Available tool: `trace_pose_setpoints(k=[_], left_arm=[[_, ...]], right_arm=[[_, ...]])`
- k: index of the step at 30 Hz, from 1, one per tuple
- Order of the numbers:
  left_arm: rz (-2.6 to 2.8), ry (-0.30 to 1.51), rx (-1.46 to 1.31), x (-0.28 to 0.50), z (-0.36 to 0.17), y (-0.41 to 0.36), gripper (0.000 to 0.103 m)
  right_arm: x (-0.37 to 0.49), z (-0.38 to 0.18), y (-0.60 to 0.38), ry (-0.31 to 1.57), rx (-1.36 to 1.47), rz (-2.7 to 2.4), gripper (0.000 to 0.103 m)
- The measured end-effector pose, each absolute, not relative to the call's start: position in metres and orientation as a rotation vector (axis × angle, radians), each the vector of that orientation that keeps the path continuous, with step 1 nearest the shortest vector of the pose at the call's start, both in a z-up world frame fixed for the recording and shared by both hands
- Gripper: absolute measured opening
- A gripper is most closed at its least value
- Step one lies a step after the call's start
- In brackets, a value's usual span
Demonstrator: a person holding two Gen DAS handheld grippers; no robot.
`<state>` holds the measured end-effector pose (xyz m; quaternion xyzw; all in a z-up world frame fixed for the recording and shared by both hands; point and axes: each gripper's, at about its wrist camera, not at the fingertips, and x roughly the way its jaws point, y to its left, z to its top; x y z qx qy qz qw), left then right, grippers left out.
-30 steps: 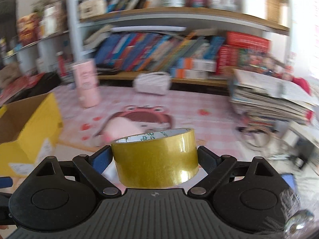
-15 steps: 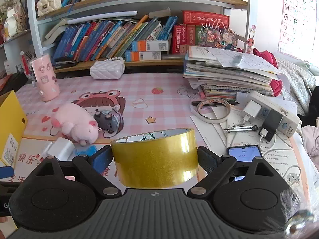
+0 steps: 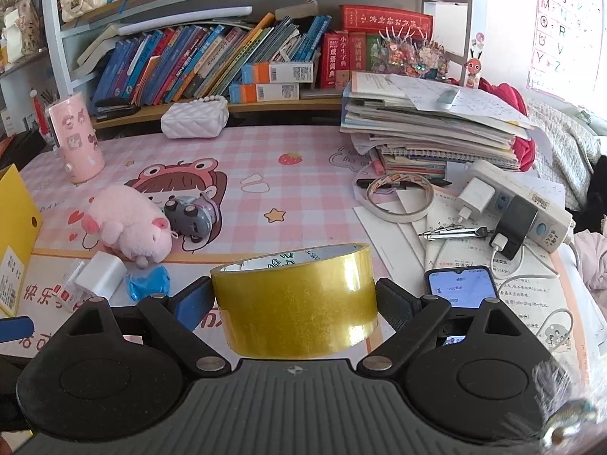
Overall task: Organize objects
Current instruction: 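Lift the tape roll with the right tool while the left tool approaches the pink plush chick, then grasp the pink plush chick with the left tool while the right tool holds the tape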
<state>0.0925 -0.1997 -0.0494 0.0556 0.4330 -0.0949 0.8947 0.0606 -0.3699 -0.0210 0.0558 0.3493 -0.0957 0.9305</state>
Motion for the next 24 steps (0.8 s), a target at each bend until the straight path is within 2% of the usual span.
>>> trace_pose_setpoints(k=[4,8,10,12,16,24], left_arm=[[-0.2,0.926,0.107,0.099,-0.056,-0.2,0.094],[-0.217,0.976,0.087,0.108,-0.065,-0.202,0.079],[-0.227,1.002,0.09,0.113,-0.069,-0.205,0.068],[-0.235,1.038,0.086,0.117,-0.074,-0.207,0.051],[-0.273,1.042,0.035,0.118,-0.073,-0.202,0.048],[-0.216,0.942,-0.042,0.107,-0.05,-0.175,0.048]], right_arm=[[0.065,-0.024,-0.368,0.727,0.11,-0.19,0.091],[0.069,-0.026,-0.366,0.729,0.095,-0.182,0.091],[0.072,-0.026,-0.366,0.732,0.085,-0.179,0.091],[0.075,-0.027,-0.365,0.739,0.081,-0.177,0.091],[0.078,-0.027,-0.363,0.739,0.07,-0.17,0.091],[0.08,-0.027,-0.351,0.746,0.075,-0.133,0.091]])
